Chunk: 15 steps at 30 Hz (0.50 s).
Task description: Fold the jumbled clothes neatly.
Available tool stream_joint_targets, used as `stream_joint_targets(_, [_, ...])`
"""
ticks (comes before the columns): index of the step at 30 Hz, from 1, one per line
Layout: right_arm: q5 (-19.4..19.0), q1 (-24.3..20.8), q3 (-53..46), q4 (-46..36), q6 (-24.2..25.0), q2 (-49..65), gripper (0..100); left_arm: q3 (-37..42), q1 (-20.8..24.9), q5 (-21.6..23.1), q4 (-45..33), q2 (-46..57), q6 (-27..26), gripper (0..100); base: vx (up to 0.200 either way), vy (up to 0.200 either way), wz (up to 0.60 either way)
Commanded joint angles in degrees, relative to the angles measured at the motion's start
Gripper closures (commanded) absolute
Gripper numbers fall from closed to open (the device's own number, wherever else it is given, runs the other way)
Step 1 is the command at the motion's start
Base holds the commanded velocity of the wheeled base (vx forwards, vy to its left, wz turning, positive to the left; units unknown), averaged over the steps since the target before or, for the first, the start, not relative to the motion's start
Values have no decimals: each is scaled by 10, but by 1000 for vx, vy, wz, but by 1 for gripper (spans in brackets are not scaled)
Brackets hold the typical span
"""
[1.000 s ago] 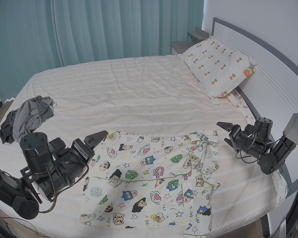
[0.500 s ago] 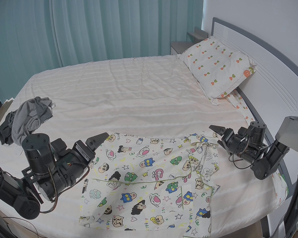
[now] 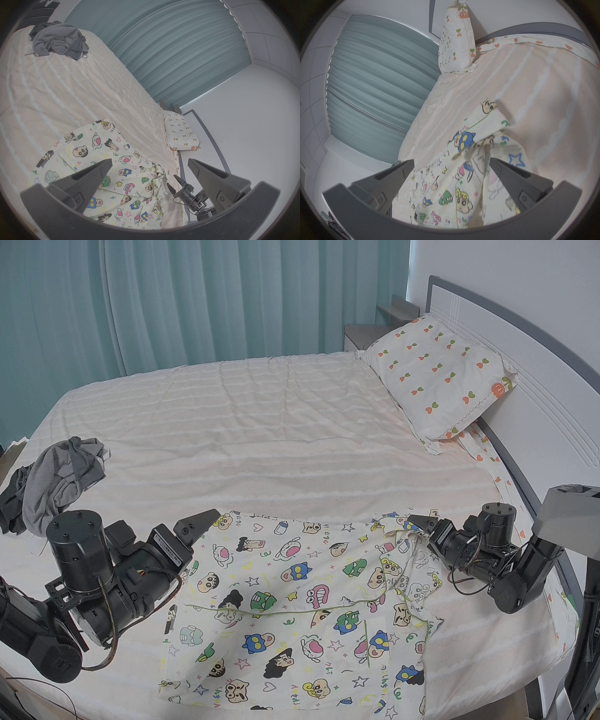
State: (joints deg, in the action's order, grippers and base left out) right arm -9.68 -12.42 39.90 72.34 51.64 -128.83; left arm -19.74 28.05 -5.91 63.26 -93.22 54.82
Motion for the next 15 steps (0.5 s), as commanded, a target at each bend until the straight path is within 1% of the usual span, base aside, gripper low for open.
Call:
stream_joint_targets(1, [1, -1, 33, -1, 0, -33, 0, -1, 0, 0, 0, -9, 0, 0, 0, 0, 0])
stream_joint_targets(8, [4, -2, 34, -6, 0, -46, 0, -2, 1, 0, 0, -14, 0, 0, 0, 0, 0])
stream_joint_targets(12, [22, -1, 36, -5, 0, -50, 0, -2, 1, 0, 0, -18, 0, 0, 0, 0, 0])
stream_joint_targets(15, [29, -3, 32, -5, 0, -43, 0, -2, 1, 0, 0, -18, 0, 0, 0, 0, 0])
